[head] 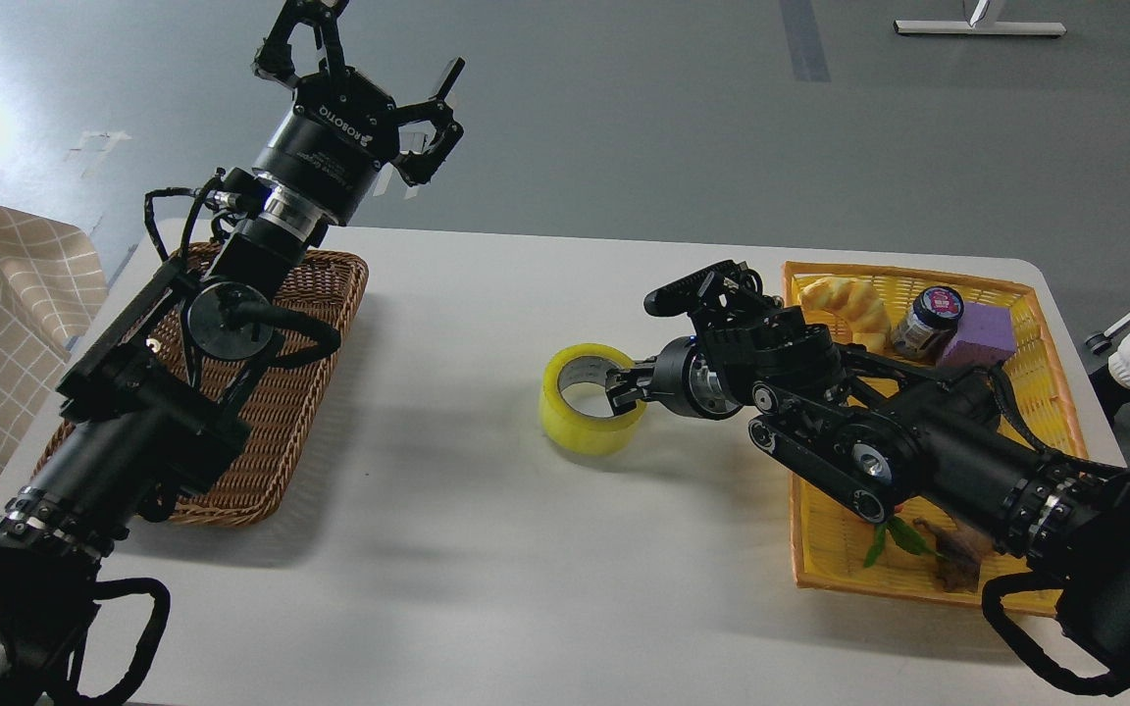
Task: Place and transfer tape with both arms
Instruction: 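Lower the tape roll onto the table and open the right gripper, then withdraw the right gripper back above the yellow tray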
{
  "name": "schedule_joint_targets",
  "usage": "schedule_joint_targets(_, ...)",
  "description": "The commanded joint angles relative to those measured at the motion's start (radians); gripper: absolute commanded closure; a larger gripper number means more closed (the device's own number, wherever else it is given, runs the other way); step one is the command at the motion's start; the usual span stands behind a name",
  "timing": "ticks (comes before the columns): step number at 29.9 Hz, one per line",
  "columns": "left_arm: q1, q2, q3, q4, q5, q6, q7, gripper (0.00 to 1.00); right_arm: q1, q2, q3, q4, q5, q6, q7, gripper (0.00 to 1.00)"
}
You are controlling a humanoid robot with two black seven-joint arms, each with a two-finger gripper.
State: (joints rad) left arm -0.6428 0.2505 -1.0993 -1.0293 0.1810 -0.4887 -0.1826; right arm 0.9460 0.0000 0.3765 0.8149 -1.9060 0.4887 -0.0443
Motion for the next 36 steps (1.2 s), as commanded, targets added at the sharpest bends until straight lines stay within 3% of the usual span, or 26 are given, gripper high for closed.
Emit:
schedule_joint_targets(1,0.0,0.0,-0.001,0.0,0.0,0.0,0.0,0.02,-0.001,0.0,-0.001,0.0,0.002,0.0,0.003,0.61)
schedule_joint_targets(4,0.0,0.0,0.001,0.0,0.0,0.0,0.0,0.02,-0.004,0.0,-0.001,0.0,0.007,0.0,0.003,0.57)
schedule_joint_targets(6,-0.001,0.0,0.001,0.0,0.0,0.0,0.0,0.02,-0.012,0.0,0.002,0.001,0.008,0.0,0.004,0.42)
schedule_joint_targets(9,-0.001,0.001,0.001,0.0,0.0,0.0,0.0,0.02,-0.013,0.0,0.01,0.003,0.01,0.0,0.004,0.36)
schedule_joint_targets(11,-0.001,0.001,0.001,0.0,0.0,0.0,0.0,0.02,-0.015,0.0,0.016,0.003,0.012,0.0,0.004,0.23)
schedule_joint_targets(20,-0.001,0.0,0.001,0.0,0.0,0.0,0.0,0.02,-0.018,0.0,0.097,0.023,0.034,0.0,0.003,0.06)
schedule_joint_targets(28,-0.001,-0.002,0.01,0.0,0.002,0.0,0.002,0.02,-0.027,-0.05,0.165,0.225,0.133,0.0,0.003,0.03)
schedule_joint_targets(36,0.0,-0.005,0.019,0.002,0.003,0.0,0.002,0.02,-0.182,-0.161,0.41,0.374,0.177,0.0,-0.008,0.01)
